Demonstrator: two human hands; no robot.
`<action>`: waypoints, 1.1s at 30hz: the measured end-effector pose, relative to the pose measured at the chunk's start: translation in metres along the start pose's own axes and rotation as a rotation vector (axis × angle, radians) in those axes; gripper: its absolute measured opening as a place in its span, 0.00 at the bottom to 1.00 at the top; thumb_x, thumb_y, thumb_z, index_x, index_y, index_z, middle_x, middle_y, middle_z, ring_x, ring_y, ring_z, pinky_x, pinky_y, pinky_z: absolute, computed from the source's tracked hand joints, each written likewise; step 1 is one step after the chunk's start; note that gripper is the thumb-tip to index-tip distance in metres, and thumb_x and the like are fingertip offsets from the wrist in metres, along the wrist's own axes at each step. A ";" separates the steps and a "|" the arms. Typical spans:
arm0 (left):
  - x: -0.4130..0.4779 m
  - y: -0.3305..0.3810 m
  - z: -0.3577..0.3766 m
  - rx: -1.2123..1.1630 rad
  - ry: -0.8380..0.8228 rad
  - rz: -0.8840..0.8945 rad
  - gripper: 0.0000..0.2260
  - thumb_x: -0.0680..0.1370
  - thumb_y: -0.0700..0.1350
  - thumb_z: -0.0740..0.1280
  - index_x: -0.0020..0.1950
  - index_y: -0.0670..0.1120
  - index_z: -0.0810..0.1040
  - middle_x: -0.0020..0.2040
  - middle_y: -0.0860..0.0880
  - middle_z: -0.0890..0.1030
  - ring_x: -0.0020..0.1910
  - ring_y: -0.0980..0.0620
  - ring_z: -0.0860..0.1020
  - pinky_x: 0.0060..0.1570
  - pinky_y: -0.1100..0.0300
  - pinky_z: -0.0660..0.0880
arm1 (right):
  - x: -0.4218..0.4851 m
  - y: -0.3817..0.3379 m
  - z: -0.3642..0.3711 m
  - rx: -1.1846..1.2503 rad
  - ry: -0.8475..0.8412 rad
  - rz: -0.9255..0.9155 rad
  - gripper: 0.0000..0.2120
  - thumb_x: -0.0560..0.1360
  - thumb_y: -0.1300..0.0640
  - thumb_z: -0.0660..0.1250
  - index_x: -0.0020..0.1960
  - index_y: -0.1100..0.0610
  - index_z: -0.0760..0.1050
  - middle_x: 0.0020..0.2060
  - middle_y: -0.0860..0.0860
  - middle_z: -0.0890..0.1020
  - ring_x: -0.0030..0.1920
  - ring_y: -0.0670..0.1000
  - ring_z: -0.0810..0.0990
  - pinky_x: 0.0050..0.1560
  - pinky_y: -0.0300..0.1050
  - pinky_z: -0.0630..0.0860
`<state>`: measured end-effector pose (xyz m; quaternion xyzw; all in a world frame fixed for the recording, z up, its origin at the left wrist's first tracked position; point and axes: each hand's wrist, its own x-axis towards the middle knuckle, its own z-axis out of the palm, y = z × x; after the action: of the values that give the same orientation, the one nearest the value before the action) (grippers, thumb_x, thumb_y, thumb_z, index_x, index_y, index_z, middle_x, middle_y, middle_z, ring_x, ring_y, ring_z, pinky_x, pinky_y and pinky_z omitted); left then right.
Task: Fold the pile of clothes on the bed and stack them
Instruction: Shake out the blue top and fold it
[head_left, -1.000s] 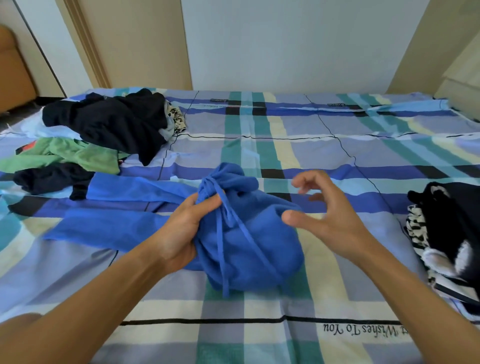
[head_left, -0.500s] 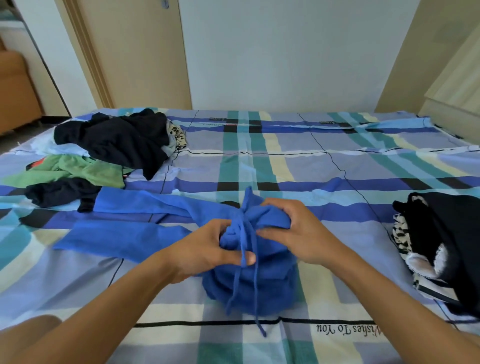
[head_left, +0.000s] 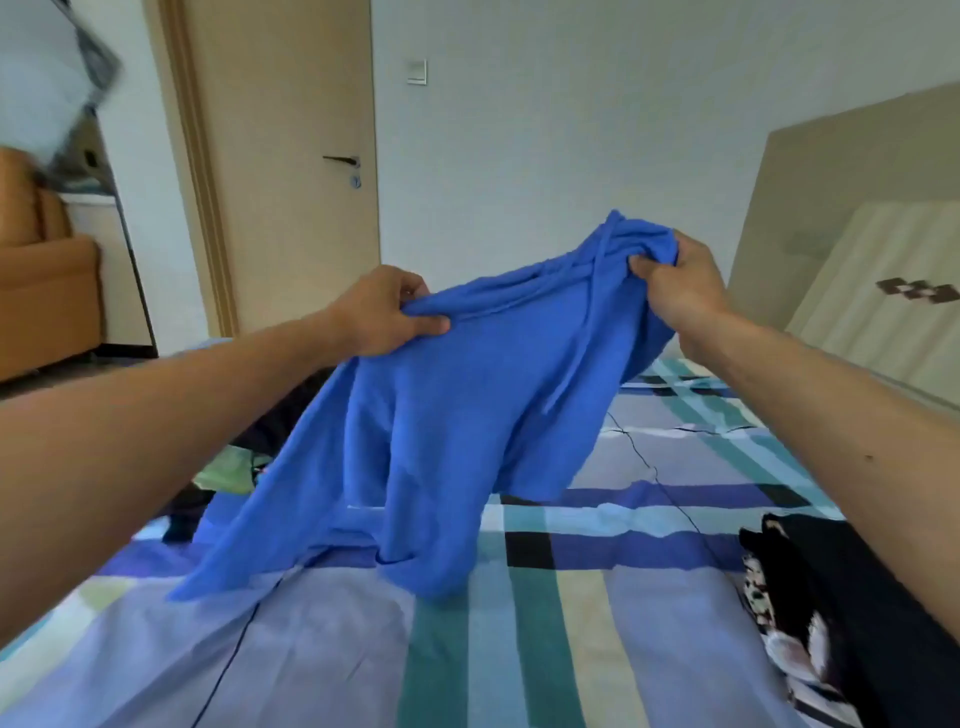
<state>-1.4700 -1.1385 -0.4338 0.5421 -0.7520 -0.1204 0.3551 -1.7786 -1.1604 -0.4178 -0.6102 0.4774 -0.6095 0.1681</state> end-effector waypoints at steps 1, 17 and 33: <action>0.014 0.010 -0.021 0.119 0.031 0.039 0.13 0.74 0.44 0.75 0.37 0.42 0.74 0.30 0.49 0.73 0.32 0.50 0.71 0.32 0.59 0.66 | 0.012 -0.008 -0.005 -0.019 0.014 -0.012 0.12 0.80 0.62 0.62 0.60 0.51 0.78 0.56 0.50 0.83 0.57 0.52 0.80 0.61 0.51 0.77; 0.054 0.033 -0.146 0.491 0.326 0.010 0.12 0.74 0.48 0.76 0.40 0.46 0.74 0.43 0.41 0.77 0.44 0.38 0.77 0.41 0.53 0.70 | 0.070 -0.086 -0.055 -0.252 -0.026 -0.133 0.02 0.77 0.58 0.67 0.49 0.51 0.77 0.45 0.50 0.80 0.48 0.52 0.77 0.50 0.47 0.75; 0.025 0.024 -0.114 0.204 -0.032 -0.130 0.11 0.80 0.36 0.63 0.44 0.47 0.83 0.45 0.46 0.82 0.48 0.45 0.79 0.50 0.52 0.77 | 0.029 -0.026 -0.044 -0.704 -0.445 0.236 0.07 0.74 0.61 0.73 0.51 0.57 0.81 0.56 0.59 0.83 0.55 0.58 0.80 0.56 0.51 0.74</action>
<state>-1.4159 -1.1281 -0.3281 0.6209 -0.7292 -0.0746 0.2777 -1.8149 -1.1540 -0.3712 -0.6879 0.6749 -0.2399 0.1171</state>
